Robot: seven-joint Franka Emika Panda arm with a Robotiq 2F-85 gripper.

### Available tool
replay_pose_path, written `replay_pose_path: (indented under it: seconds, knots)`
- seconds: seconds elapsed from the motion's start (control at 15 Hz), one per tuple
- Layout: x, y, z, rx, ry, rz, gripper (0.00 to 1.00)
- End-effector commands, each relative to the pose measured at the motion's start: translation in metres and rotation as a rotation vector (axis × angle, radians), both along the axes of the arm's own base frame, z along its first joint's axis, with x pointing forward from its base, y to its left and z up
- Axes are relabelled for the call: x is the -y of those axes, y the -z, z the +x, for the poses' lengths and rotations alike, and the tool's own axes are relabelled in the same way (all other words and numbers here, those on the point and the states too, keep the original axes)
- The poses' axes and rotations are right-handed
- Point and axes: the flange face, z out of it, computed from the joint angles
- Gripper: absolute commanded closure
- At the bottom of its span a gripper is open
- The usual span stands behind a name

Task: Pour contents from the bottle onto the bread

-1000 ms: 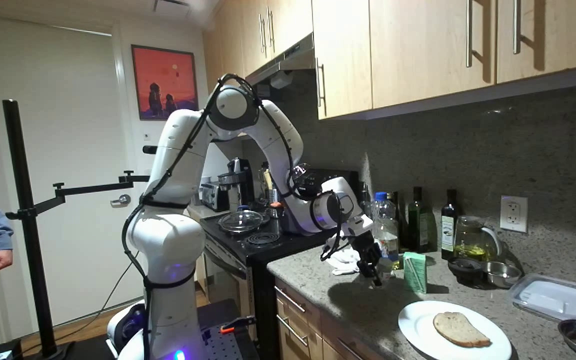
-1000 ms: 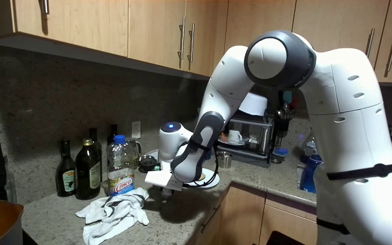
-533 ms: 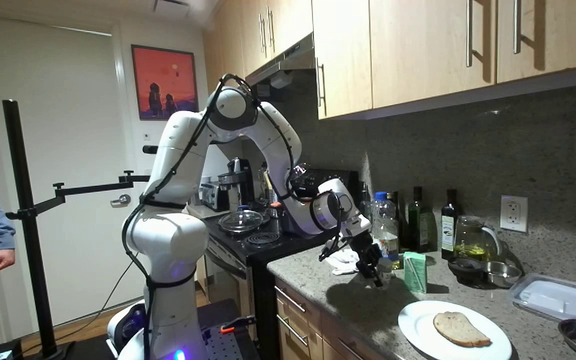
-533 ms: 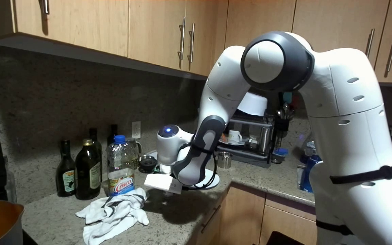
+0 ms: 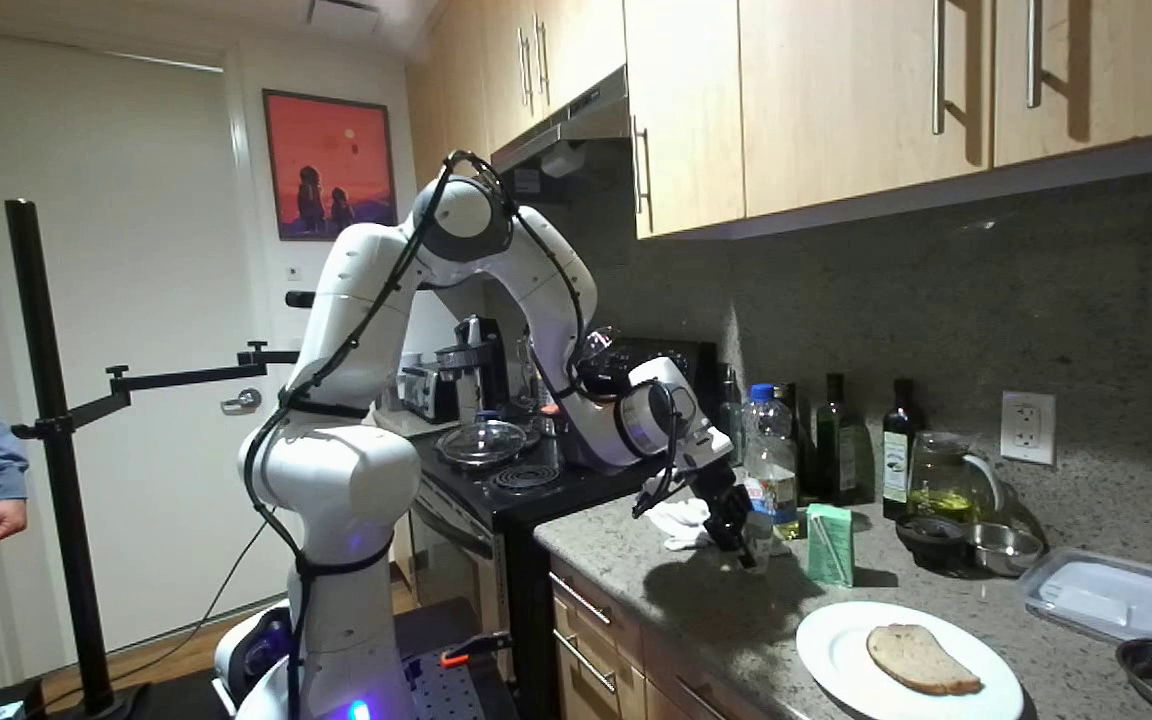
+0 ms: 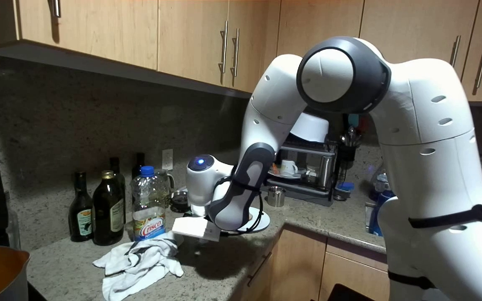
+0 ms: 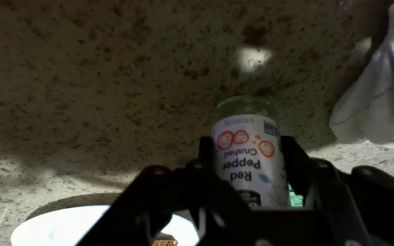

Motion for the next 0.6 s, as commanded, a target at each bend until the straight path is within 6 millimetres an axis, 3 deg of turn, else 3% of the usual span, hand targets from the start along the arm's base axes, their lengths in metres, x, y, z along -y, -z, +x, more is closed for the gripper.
replay_pose_path:
  seconds: [0.0,0.53]
  knots:
    - [-0.0066,0.0074,0.0012,-0.006,0.032,-0.061,0.73]
    - [-0.0080,0.0152,-0.0039,0.007,0.092,-0.132,0.73]
